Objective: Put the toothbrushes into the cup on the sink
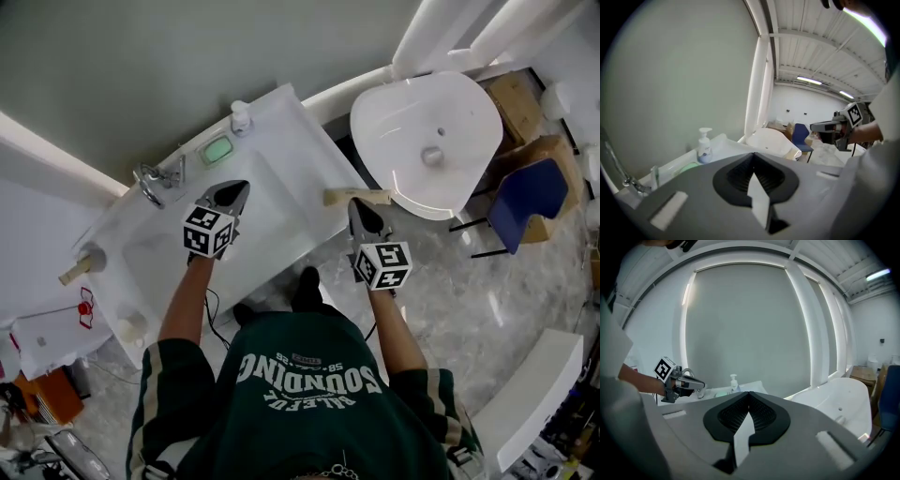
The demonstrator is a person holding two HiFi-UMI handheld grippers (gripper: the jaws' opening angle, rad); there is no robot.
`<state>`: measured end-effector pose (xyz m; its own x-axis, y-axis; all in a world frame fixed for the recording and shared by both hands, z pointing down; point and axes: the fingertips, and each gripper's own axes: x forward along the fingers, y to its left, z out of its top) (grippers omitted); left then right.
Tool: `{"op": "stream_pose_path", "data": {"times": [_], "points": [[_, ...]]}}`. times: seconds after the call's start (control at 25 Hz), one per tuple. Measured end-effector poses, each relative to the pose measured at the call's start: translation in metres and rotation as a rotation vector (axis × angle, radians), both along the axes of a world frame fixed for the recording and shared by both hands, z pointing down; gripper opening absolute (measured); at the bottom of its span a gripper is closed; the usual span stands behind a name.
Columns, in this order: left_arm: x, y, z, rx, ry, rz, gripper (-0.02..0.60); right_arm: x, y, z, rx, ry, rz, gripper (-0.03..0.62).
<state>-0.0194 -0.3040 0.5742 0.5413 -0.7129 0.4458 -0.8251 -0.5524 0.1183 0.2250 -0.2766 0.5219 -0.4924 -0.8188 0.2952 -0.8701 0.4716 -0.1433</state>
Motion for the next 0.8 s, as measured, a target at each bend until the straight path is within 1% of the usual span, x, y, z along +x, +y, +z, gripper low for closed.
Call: {"op": "stream_pose_path", "data": {"times": [0.24,0.4,0.6,0.68,0.72,0.8], "points": [[0.085,-0.031,0.016,-0.034,-0.040,0.150,0.051,0.061,-0.010,0.008,-0.024,0.006,0.076,0.005],[0.153,-0.046,0.032,-0.051,-0.096,0.292,0.051,0.103,-0.014,0.018,-0.047,0.007,0.137,0.005],[0.235,-0.055,0.050,-0.091,-0.113,0.464,0.052,0.155,-0.015,0.027,-0.074,0.003,0.216,0.005],[0.264,-0.056,0.061,-0.107,-0.142,0.535,0.054,0.173,-0.014,0.031,-0.084,0.003,0.244,0.005],[0.277,-0.056,0.068,-0.116,-0.169,0.565,0.071,0.181,-0.013,0.032,-0.089,0.001,0.257,0.005],[0.299,-0.054,0.084,-0.140,-0.234,0.612,0.183,0.195,-0.011,0.035,-0.099,-0.002,0.280,0.005]]}}
